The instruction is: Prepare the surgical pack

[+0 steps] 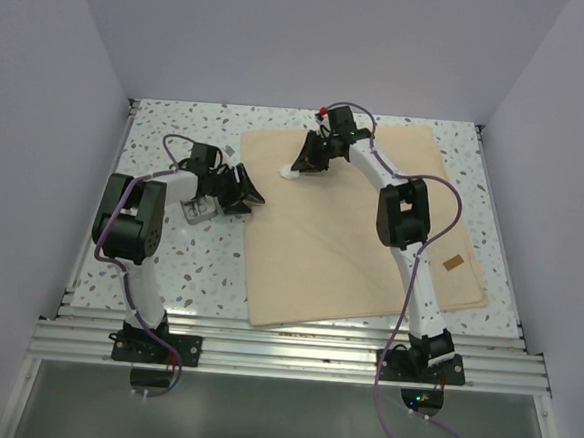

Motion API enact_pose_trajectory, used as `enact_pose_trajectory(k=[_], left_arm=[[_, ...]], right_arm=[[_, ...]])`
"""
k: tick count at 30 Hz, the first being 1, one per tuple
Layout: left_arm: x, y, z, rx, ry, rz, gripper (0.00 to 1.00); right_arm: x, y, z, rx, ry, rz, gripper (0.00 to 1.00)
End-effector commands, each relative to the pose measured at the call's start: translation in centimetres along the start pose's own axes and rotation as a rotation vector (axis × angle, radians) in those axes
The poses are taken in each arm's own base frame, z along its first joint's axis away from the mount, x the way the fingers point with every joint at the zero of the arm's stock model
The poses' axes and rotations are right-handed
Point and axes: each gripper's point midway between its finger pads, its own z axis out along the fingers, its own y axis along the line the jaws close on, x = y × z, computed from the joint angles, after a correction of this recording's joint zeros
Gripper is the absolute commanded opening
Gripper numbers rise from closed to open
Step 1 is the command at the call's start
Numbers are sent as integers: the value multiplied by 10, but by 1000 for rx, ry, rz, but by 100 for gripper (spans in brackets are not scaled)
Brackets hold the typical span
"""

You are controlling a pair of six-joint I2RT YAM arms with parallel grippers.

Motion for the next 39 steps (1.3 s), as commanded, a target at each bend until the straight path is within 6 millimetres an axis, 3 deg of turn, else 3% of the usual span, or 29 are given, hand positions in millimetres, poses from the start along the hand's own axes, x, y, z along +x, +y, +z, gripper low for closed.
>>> enact_pose_trajectory(k=[1,3,7,16,26,34,39], left_arm=[[11,12,9,-32,37,5,63],[11,12,9,-30,38,5,63],[12,12,9,-32,40,5,63],[10,12,10,-29,40,8,63],[12,12,10,-29,44,8,63],[12,13,11,-28,47,6,63],[12,14,12,-28,50,2,63]], right_arm=[[-11,1,-9,18,-25,-23,22],[-14,-4,-12,53,-40,-34,36],[-16,-6,-23,97,-59,-54,48],[-4,-15,-25,131,-42,-37,50],[-14,-1,-43,134,-79,-58,51],[-3,-16,-21,129,-55,-9,51],[-5,-12,-8,115,-66,7,50]])
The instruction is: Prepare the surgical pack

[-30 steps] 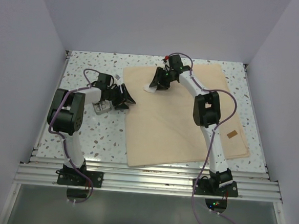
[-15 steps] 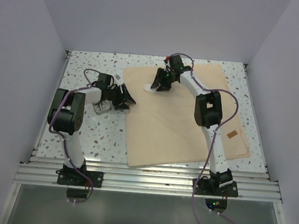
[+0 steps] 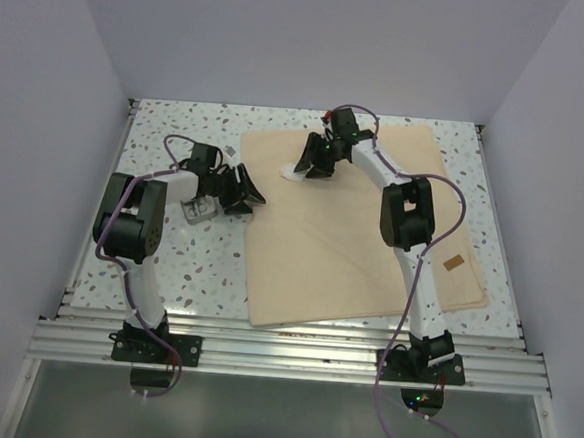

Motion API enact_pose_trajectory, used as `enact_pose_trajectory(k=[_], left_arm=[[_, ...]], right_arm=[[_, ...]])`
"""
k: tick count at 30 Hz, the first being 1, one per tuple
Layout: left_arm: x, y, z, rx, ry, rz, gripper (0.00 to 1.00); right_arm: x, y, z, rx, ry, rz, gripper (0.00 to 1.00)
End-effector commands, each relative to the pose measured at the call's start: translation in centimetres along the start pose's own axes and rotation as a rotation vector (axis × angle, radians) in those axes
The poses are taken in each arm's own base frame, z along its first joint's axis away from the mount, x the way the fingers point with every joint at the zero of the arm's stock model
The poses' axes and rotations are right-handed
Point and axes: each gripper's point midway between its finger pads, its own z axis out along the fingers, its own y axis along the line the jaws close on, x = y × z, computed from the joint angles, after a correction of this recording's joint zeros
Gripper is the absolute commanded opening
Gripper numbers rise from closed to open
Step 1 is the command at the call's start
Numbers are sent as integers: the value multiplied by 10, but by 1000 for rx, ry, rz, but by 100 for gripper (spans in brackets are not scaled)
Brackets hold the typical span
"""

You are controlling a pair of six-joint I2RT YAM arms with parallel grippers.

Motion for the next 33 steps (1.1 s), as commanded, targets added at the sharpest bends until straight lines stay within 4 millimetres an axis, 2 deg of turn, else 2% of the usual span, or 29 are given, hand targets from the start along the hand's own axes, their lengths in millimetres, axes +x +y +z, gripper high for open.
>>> enact_pose_trajectory(k=[1,9,12,15,16,18,19,21,24,25,27,29,30,33], left_arm=[[11,16,11,-44,38,0,63],[10,15,11,-40,36,0,63],[11,13,11,-36,37,3,63],[9,12,9,-35,34,6,63],[10,11,9,-33,35,8,63],[9,10,8,-32,36,9,63],[9,9,7,-29,36,14,63],[7,6,4,-30,28,22,63],[3,-3,-3,-24,17,40,63],[1,-6,-6,-23,11,47,63],[-4,-17,-16,-16,-11,74,64],[-6,-27,-25,-5,-19,93,65],[-11,-39,-34,12,-39,125,66],[-15,-59,-56,39,-68,178,68]], right_arm=[[-6,12,5,-22,-32,7,50],[0,16,21,-31,-33,27,47],[-3,21,26,-47,-42,39,41],[-10,25,26,-56,-61,47,31],[-11,27,27,-61,-64,52,23],[-15,32,25,-84,-72,54,15],[-17,34,25,-91,-76,57,7],[-21,41,21,-109,-85,52,4],[-27,53,8,-133,-98,35,0],[-31,63,-4,-156,-107,16,0],[-32,68,-16,-168,-102,8,0],[-30,77,-38,-192,-91,-17,0],[-29,82,-49,-198,-91,-27,0],[-13,95,-81,-233,-67,-69,0]])
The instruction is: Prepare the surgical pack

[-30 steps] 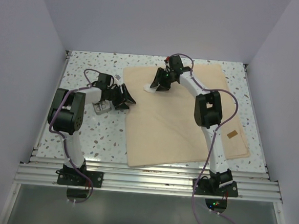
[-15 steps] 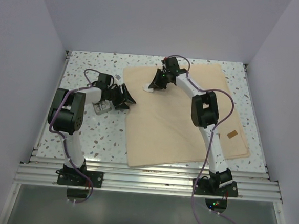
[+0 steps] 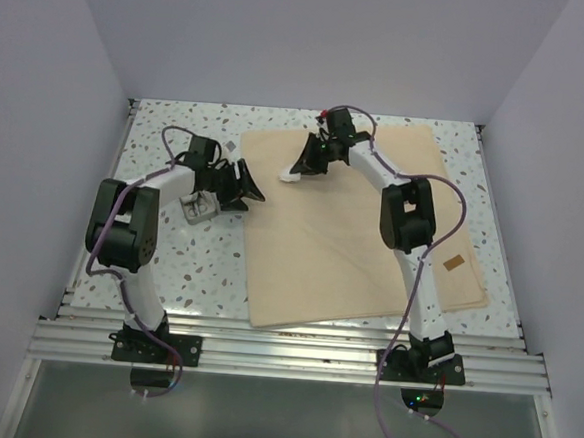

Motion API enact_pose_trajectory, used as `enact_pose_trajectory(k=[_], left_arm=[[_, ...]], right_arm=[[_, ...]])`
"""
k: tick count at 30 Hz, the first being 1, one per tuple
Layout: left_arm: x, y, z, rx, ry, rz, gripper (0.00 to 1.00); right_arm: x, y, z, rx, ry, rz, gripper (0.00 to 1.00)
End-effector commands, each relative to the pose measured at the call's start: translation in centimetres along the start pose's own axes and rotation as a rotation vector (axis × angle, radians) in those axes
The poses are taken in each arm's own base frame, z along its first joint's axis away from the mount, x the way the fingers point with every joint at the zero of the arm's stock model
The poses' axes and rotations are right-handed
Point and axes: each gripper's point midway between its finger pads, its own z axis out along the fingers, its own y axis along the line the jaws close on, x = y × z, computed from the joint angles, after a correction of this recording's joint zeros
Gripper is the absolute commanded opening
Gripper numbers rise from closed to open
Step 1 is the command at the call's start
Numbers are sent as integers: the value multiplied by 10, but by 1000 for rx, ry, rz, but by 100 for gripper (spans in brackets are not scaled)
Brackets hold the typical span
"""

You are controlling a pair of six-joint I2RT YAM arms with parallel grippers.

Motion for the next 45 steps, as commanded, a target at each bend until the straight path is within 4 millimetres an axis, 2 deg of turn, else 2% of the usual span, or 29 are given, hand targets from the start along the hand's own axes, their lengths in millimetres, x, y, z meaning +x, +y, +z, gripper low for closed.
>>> enact_pose_trajectory(k=[1,2,3,4,5,6,7,8,9,10,12,13,14,15,16,17,22,23,25,30,39,45], left_arm=[[-18,-52,-43,84,-84,151,69],[-18,-59,-49,103,-88,166,70],[-16,-69,-61,136,-93,190,71],[-14,-74,-66,154,-92,198,71],[-12,-83,-76,179,-101,223,72],[-6,-90,-82,216,-84,232,72],[-4,-95,-87,238,-83,245,72],[1,-101,-94,263,-82,262,73],[6,-108,-100,298,-70,273,74],[8,-113,-103,321,-74,287,74],[24,-121,-110,393,-44,272,75],[23,-129,-113,446,-65,301,75],[39,-131,-115,498,-16,246,75],[43,-135,-118,536,-9,240,75],[40,-147,-124,602,-48,297,75],[48,-148,-126,626,-25,254,75],[61,-165,-133,707,-8,292,77],[70,-166,-135,726,23,244,77],[72,-174,-140,775,-1,266,77],[81,-174,-130,761,38,234,78],[84,-171,-123,728,60,230,79],[89,-170,-124,732,72,233,74]], right_arm=[[-10,76,-87,-158,-54,-145,0],[7,74,-91,-175,-11,-141,0],[10,93,-114,-215,-34,-191,0],[24,89,-119,-223,-5,-189,0],[34,96,-128,-253,13,-206,0],[39,113,-152,-282,-13,-259,0],[55,105,-154,-281,18,-253,0],[65,112,-163,-321,36,-267,0],[68,130,-187,-367,-4,-317,0],[83,123,-188,-374,28,-307,0],[97,137,-211,-432,18,-360,0],[108,132,-212,-432,36,-357,0],[113,134,-216,-450,37,-371,0],[120,136,-220,-468,50,-375,0],[127,135,-224,-473,56,-378,0],[131,134,-225,-476,61,-380,0],[148,139,-231,-494,82,-396,0],[151,140,-230,-496,89,-397,0],[153,143,-230,-502,95,-400,0],[160,151,-232,-522,103,-403,0],[170,159,-228,-542,115,-403,0],[171,159,-224,-537,120,-400,0]])
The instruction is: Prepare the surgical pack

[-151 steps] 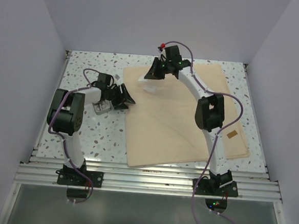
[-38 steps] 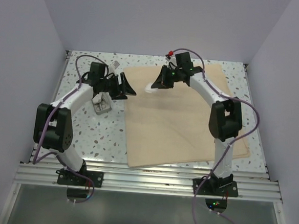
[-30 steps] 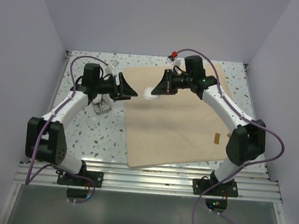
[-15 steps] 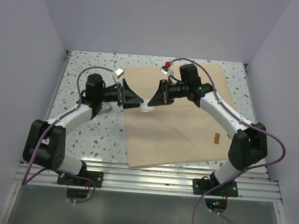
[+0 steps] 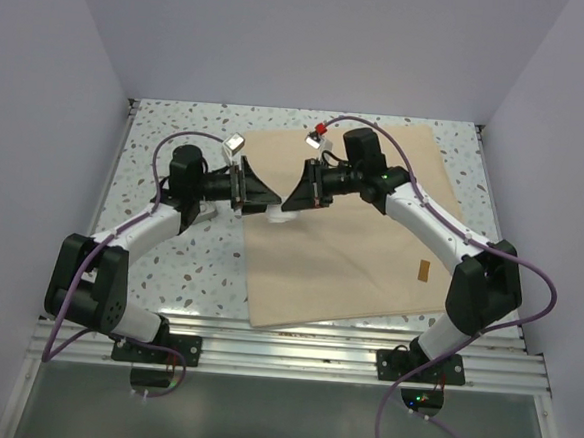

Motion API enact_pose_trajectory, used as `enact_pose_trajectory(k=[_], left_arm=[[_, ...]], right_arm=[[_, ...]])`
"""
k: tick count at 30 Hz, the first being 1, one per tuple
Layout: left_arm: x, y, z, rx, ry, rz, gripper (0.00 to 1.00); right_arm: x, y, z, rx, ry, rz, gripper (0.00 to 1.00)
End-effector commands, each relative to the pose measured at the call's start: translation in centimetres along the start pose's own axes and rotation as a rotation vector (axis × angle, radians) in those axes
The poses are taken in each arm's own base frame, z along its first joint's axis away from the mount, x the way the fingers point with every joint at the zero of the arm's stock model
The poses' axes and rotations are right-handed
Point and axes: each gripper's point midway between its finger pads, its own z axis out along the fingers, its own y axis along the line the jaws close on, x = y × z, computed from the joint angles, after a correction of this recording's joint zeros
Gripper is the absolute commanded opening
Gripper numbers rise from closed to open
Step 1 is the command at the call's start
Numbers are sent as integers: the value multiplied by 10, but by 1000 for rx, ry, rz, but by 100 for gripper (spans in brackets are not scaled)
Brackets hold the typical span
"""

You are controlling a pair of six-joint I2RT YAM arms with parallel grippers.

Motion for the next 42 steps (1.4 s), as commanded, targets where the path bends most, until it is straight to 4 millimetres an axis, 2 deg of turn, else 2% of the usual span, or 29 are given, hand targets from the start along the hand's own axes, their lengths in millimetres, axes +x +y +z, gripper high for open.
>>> enact_pose_trajectory(k=[1,3,4,6,8,9,10,12,13,14,18,19,21,22,24,28,31,32,34,37,42], left_arm=[[3,-17,0,37,23,64,68],[5,-17,0,40,26,67,59],[6,-16,-1,40,27,65,48],[6,-16,-1,43,27,64,40],[7,-16,-1,47,31,63,26],[7,-16,-1,48,34,64,11],[7,-16,-1,46,34,79,0],[5,0,-3,-26,20,39,0],[-3,5,-7,-61,0,48,0],[-1,26,-12,-147,-6,39,0],[-17,56,-46,-284,-68,44,0],[-30,65,-62,-321,-111,77,0],[-34,82,-82,-426,-132,50,0],[-50,91,-100,-475,-166,89,0],[-54,110,-114,-567,-180,51,0],[-73,126,-136,-603,-260,6,0],[-78,140,-140,-587,-266,-50,0],[-82,138,-136,-536,-264,-42,0],[-81,148,-131,-498,-259,-97,0],[-92,156,-129,-462,-271,-98,0],[-108,176,-137,-467,-292,-131,0]], right_arm=[[-6,20,-7,-45,-31,-52,0],[-6,20,-6,-44,-31,-50,0],[-6,19,-6,-44,-29,-49,0],[-5,16,-5,-30,-25,-41,0],[-5,12,-4,-12,-24,-27,0],[-7,11,-4,7,-31,-27,3],[-8,5,-4,41,-36,-16,24],[-8,-16,-7,173,-35,10,35],[-9,-23,-10,220,-42,18,43],[-6,-39,-16,300,-39,51,48],[-8,-77,-35,508,-71,97,51],[-6,-81,-38,530,-64,97,52],[-2,-84,-41,555,-39,83,53],[-1,-87,-41,563,-28,85,54],[2,-89,-41,568,-17,87,54],[6,-90,-37,550,5,98,54],[7,-91,-35,540,17,95,54],[9,-92,-33,533,28,100,54],[12,-93,-31,526,44,103,54],[12,-94,-28,514,58,100,54],[10,-97,-23,505,70,106,54]])
